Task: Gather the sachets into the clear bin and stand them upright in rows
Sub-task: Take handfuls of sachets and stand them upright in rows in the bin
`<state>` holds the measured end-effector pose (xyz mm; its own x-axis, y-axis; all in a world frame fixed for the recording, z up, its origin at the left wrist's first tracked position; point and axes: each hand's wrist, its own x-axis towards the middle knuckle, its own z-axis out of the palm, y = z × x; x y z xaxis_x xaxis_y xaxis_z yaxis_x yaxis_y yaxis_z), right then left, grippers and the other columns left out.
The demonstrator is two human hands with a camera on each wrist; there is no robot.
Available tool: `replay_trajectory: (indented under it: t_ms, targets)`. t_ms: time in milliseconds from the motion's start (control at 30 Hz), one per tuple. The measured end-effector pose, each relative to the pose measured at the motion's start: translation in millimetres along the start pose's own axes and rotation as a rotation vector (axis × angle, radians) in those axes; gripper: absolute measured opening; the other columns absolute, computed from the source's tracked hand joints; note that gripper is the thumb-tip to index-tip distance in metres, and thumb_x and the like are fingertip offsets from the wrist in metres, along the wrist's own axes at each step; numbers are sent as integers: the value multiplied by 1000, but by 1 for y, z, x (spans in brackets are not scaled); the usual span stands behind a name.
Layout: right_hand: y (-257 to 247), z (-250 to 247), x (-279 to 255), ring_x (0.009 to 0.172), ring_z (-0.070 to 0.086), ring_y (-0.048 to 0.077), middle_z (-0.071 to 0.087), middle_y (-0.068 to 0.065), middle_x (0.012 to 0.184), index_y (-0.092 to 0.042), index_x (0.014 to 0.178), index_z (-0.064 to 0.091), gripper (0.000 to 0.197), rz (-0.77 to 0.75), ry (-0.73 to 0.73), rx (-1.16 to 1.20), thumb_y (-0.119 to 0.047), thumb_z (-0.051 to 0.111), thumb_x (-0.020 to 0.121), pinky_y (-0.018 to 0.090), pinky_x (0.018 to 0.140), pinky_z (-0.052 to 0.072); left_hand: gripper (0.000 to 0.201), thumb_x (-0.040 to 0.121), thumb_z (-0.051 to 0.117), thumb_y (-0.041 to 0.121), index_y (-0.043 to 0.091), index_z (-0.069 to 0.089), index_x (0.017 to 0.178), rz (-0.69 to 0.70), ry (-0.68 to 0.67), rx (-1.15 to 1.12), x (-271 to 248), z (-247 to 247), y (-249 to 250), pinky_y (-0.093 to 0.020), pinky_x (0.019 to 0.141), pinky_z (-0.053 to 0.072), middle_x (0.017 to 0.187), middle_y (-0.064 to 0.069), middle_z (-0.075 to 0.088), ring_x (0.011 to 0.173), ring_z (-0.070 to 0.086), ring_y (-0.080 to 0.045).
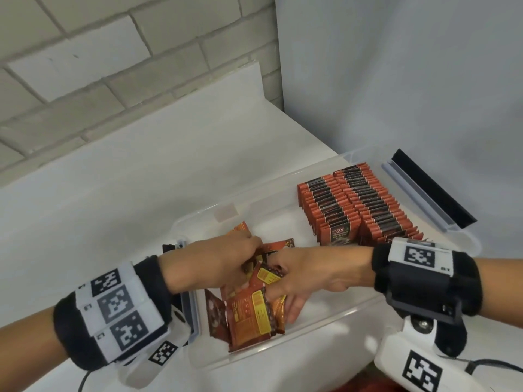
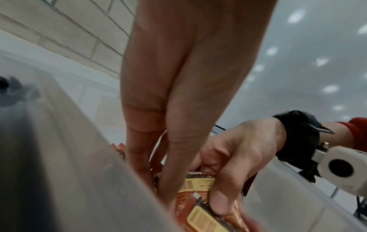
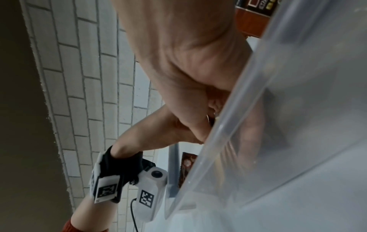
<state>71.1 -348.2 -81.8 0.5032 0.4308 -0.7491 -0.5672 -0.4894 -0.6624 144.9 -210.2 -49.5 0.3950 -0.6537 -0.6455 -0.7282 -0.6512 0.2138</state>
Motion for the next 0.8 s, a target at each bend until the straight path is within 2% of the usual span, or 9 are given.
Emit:
replay_trajectory:
  t_ms: [67, 133, 233, 333, 400, 500, 600, 700, 800]
  targets:
    - [1, -1, -3, 106, 67, 35, 65, 18, 122, -7, 133, 47, 40, -25, 8, 24, -17, 58, 96, 39, 94, 53, 33, 91, 59, 14, 14, 55, 124, 14, 53, 20, 1, -5, -2, -22, 75, 38, 107, 2, 48, 96, 50, -12]
    - [3, -2, -6, 101, 69, 33, 66, 15, 123, -10, 137, 43, 45, -51, 33, 30, -18, 58, 95, 39, 92, 55, 24, 93, 58, 22, 17, 59, 117, 6, 97, 28, 2, -11, -4, -22, 74, 34, 98, 8, 41, 96, 46, -10]
    - [7, -5, -16, 90, 72, 27, 66, 14, 123, -12, 145, 34, 59, -100, 104, 8, -24, 60, 93, 39, 90, 56, 16, 92, 62, 30, 22, 65, 105, 19, 179, -26, 0, -25, -5, -21, 74, 36, 91, 15, 39, 94, 44, -7]
    - [6, -9, -37, 87, 72, 24, 72, 11, 106, -12, 126, 53, 33, -213, 208, -10, -22, 58, 95, 33, 79, 60, 15, 89, 63, 38, 25, 69, 94, 53, 228, -116, -7, -40, -7, -19, 77, 41, 99, 13, 50, 94, 49, -3]
    - [5, -11, -51, 86, 72, 24, 73, 9, 101, -14, 115, 58, 22, -286, 270, 5, -24, 56, 96, 33, 75, 60, 14, 90, 62, 38, 27, 70, 92, 84, 241, -208, -11, -51, -7, -18, 79, 44, 98, 16, 60, 94, 54, 1]
    - [2, -15, -65, 87, 72, 24, 72, 6, 101, -16, 113, 57, 18, -362, 354, 60, -25, 52, 98, 35, 74, 60, 23, 91, 54, 45, 29, 69, 97, 117, 193, -351, -15, -63, -2, -19, 89, 47, 97, 17, 69, 93, 62, 2]
    - [3, -19, -71, 85, 72, 21, 72, 6, 98, -19, 109, 57, 13, -438, 432, 175, -22, 50, 98, 33, 70, 60, 35, 85, 51, 56, 36, 65, 111, 153, 110, -450, -20, -67, 5, -29, 94, 50, 106, 14, 69, 102, 63, -4]
    - [6, -22, -75, 85, 73, 21, 73, 5, 97, -16, 116, 56, 18, -513, 482, 307, -20, 51, 99, 34, 69, 61, 45, 82, 63, 47, 41, 56, 126, 183, 82, -558, -24, -71, 11, -24, 92, 51, 112, 17, 67, 105, 63, -4]
    - [11, -25, -77, 88, 73, 20, 74, 4, 101, -13, 121, 52, 22, -540, 510, 413, -14, 49, 99, 30, 69, 60, 73, 73, 73, 42, 46, 38, 138, 166, 127, -603, -23, -72, 13, -17, 90, 50, 115, 19, 63, 105, 61, 1]
